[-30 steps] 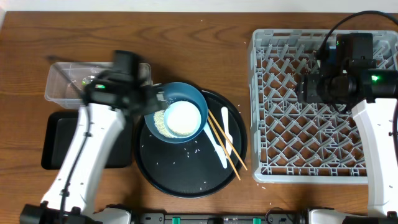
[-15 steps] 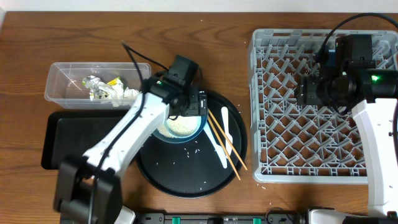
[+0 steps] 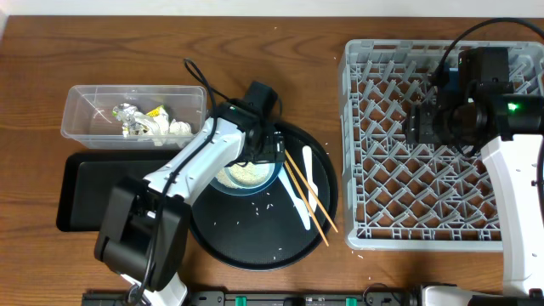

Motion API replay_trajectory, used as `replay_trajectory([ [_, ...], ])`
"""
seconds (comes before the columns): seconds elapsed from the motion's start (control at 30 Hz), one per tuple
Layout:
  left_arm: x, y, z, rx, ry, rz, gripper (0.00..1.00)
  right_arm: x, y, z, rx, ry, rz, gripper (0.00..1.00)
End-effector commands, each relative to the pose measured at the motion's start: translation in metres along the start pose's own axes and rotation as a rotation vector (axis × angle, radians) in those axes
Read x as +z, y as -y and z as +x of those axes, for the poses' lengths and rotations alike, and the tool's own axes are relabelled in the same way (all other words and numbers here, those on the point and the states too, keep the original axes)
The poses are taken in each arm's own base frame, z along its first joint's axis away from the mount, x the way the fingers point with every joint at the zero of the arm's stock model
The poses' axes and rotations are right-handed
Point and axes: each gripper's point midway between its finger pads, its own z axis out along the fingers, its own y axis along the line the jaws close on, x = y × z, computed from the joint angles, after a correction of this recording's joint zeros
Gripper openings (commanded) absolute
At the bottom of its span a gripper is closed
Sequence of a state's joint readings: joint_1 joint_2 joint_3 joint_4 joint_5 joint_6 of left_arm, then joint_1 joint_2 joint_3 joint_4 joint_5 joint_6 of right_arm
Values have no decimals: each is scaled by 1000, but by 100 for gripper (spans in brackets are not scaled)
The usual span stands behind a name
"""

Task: Sort waste into correct bins and load items into the dishwasher rack
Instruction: 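Grasp the rim of the small white rice bowl with the left gripper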

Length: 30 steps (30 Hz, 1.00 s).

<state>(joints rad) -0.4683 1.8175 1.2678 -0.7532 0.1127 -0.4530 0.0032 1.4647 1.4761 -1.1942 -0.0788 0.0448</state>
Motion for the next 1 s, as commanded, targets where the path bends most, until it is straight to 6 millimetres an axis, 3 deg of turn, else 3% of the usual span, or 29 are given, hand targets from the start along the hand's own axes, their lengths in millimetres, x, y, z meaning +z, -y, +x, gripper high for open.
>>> replay_trajectory([
  [0.0,6,1,4,-3,-11,-17,98,-2,0,0,9,4,-7,74],
  [0.27,21,-1,18,11,-76,-53,97,-2,0,1,9,2,-7,74],
  [0.6,22,-1,19,12,-79,-54,59,-2,0,1,9,1,-7,74],
  [0.77,22,0,19,13,-79,-54,53,-2,0,1,9,1,-7,74],
  [0.97,22,0,19,14,-78,-54,33,-2,0,1,9,1,-7,74],
])
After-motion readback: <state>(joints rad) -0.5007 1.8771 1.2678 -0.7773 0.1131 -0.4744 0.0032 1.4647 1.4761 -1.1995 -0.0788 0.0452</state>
